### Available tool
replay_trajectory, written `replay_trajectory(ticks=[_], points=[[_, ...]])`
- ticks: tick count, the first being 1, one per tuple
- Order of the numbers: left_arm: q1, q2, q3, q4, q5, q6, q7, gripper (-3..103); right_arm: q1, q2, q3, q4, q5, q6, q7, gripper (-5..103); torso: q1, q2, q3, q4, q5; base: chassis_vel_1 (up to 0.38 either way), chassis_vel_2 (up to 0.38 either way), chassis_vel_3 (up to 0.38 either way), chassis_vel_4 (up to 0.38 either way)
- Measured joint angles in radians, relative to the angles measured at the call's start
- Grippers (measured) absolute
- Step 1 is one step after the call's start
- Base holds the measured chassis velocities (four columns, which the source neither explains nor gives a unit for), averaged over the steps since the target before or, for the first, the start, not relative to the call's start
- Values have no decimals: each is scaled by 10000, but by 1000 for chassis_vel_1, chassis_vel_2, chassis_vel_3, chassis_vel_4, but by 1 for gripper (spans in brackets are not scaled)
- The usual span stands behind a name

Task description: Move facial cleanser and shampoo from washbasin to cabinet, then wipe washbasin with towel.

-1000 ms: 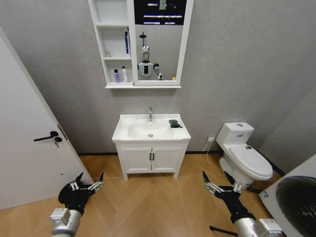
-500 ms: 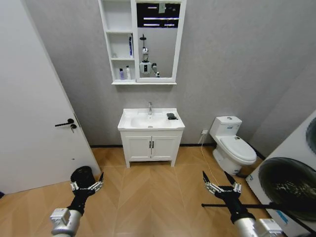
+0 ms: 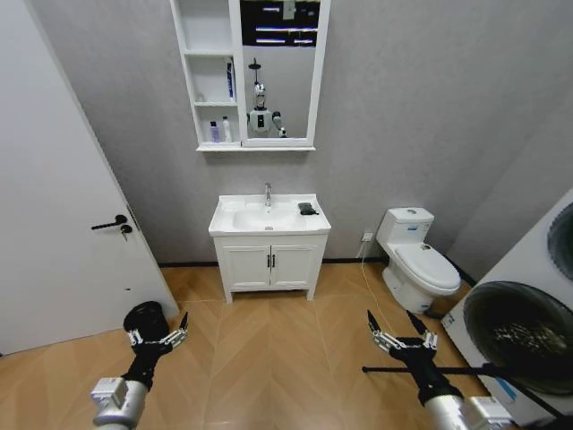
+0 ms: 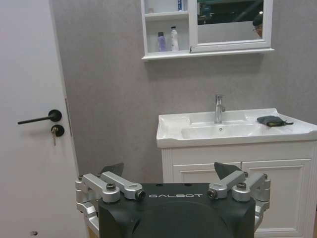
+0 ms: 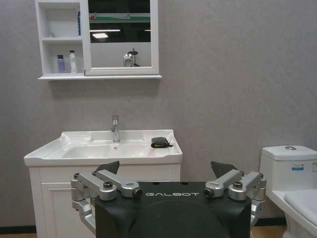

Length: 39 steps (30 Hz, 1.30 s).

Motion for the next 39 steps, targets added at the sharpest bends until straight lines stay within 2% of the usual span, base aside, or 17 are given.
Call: replay_trajectory(ticks=[23, 33, 36, 39], points=[[1, 0, -1, 0, 0, 0, -1, 100, 0, 0, 0, 1, 0, 0, 0, 100, 3, 1, 0, -1, 0, 21, 16, 28, 28], [2, 0, 2, 0, 0, 0, 0, 100, 0, 0, 0, 0, 0, 0, 0, 100, 2, 1, 0, 2, 4, -119, -122, 123, 112], [0, -1, 5, -1, -1, 0, 1, 100, 0, -1, 3, 0, 0, 0, 2, 100, 6, -2, 2, -5, 9, -103, -129, 120, 61], [1, -1, 4, 0, 0, 1, 1, 100, 0, -1, 2, 0, 0, 0, 1, 100, 2, -1, 1, 3, 1, -25, -63, 53, 8]])
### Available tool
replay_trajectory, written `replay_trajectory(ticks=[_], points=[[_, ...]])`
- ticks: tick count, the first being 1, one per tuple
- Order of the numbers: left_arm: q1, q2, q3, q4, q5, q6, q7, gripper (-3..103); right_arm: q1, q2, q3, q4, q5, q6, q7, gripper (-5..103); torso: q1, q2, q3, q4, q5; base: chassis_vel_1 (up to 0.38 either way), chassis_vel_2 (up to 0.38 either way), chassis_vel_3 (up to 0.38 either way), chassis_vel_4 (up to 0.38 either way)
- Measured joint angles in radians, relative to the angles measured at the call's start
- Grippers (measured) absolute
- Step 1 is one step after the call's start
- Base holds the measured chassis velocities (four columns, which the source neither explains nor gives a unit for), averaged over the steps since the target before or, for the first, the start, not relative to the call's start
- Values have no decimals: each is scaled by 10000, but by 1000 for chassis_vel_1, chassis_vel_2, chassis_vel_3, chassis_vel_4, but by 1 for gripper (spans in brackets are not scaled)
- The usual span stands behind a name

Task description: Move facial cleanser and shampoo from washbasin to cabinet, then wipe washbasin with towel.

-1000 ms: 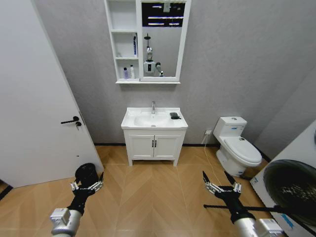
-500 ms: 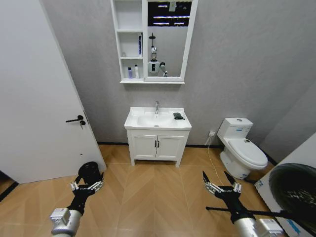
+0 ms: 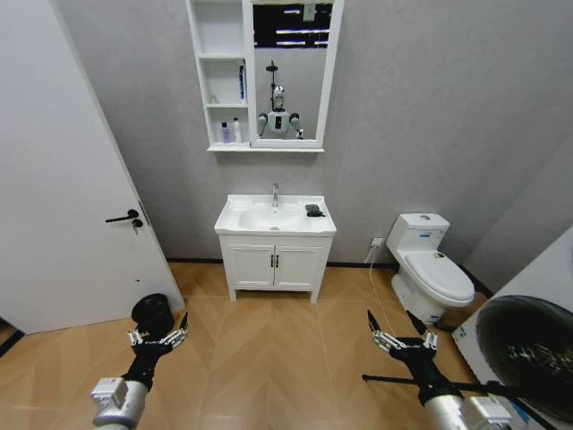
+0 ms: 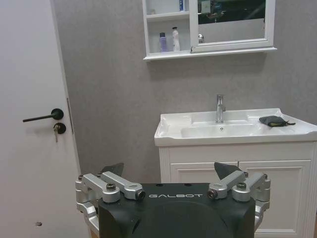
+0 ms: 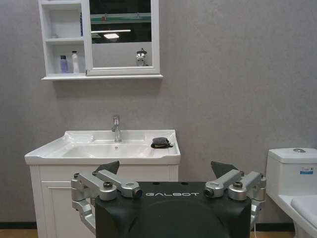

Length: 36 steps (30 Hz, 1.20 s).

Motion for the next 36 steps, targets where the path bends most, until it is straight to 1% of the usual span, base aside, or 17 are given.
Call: replay_trajectory(ticks=[6, 36], points=[[-1, 2, -6, 0, 0, -1, 0, 100, 0, 1, -3, 0, 0, 0, -2, 100, 0, 1, -1, -4, -5, 27, 20, -25, -13], [0, 2, -4, 0, 0, 0, 0, 100, 0, 1, -3, 0, 0, 0, -2, 100, 1, 2, 0, -3, -1, 0, 0, 0, 0]])
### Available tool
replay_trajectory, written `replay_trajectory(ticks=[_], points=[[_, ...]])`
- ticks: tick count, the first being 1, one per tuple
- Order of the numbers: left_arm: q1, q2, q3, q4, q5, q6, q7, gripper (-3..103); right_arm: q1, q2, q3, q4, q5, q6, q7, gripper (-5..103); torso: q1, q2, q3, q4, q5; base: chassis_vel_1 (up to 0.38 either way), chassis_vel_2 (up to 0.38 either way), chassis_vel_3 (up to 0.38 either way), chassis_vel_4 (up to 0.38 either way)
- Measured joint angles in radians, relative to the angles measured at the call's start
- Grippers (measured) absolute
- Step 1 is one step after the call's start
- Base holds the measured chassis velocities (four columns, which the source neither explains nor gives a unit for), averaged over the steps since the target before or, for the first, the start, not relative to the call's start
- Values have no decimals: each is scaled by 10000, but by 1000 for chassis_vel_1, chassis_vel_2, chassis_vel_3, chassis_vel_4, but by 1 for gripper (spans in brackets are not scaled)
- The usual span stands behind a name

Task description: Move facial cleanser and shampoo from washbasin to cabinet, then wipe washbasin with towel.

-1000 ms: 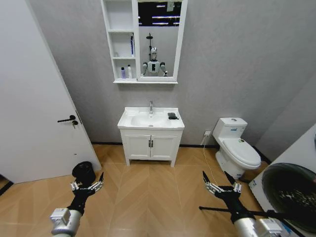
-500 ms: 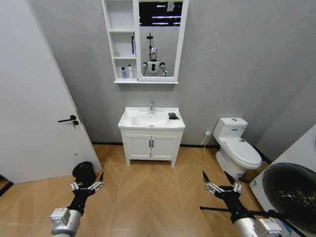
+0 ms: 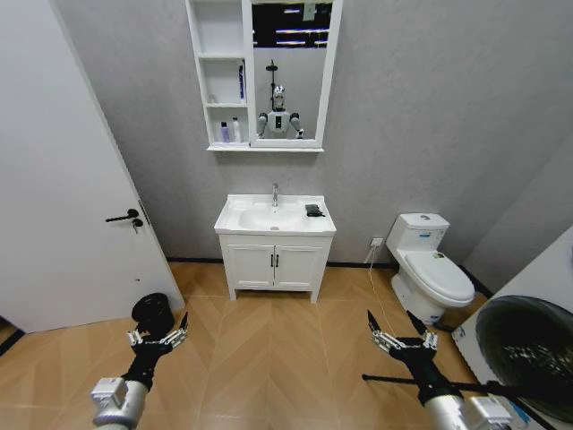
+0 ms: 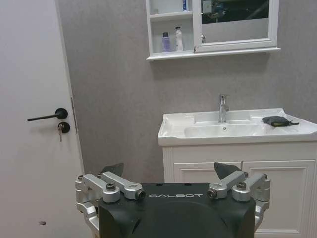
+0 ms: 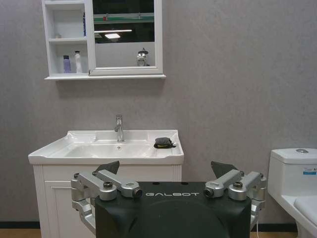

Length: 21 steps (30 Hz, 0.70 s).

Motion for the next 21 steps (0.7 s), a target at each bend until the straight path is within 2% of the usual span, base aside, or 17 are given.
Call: replay_trajectory(ticks=[21], points=[[0, 0, 0, 0, 0, 0, 0, 100, 0, 0, 0, 0, 0, 0, 0, 100, 0, -1, 0, 0, 0, 0, 0, 0, 0]])
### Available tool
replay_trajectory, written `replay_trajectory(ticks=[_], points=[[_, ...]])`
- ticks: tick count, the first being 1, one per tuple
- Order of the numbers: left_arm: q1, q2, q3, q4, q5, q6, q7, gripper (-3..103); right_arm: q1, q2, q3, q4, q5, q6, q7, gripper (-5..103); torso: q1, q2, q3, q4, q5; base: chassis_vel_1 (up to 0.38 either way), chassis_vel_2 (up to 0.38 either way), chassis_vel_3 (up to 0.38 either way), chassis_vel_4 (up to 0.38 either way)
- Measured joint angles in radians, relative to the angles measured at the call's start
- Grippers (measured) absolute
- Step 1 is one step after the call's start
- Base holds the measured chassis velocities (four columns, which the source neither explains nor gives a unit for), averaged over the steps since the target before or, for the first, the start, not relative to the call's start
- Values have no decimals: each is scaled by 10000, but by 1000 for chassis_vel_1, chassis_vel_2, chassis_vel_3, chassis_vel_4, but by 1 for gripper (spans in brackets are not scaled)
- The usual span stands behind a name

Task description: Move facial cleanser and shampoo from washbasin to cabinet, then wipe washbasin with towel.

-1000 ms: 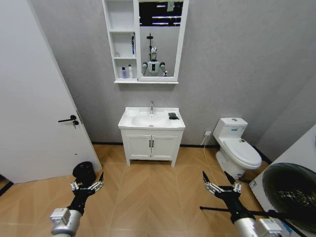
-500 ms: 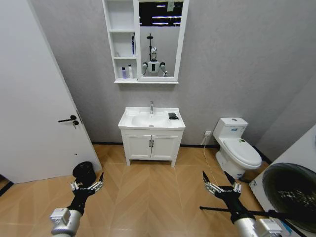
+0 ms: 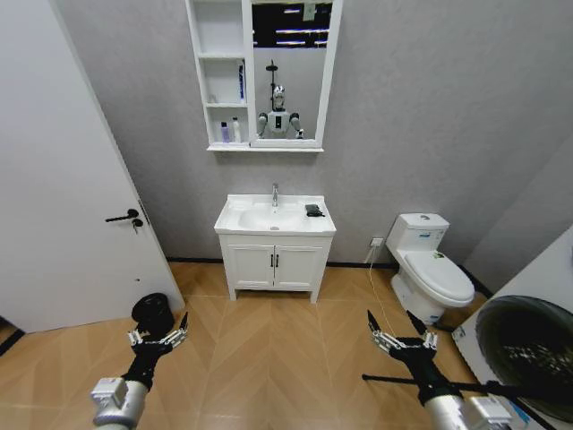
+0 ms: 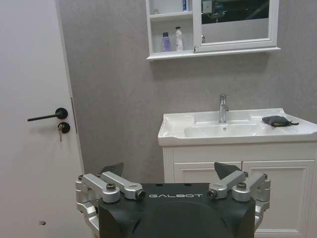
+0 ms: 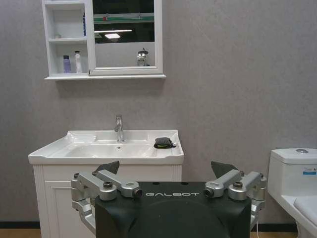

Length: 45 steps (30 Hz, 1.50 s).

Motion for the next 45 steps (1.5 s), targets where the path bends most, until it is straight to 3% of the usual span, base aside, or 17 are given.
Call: replay_trajectory(ticks=[45], points=[[0, 0, 0, 0, 0, 0, 0, 100, 0, 0, 0, 1, 0, 0, 0, 100, 1, 0, 0, 0, 0, 0, 0, 0, 0]])
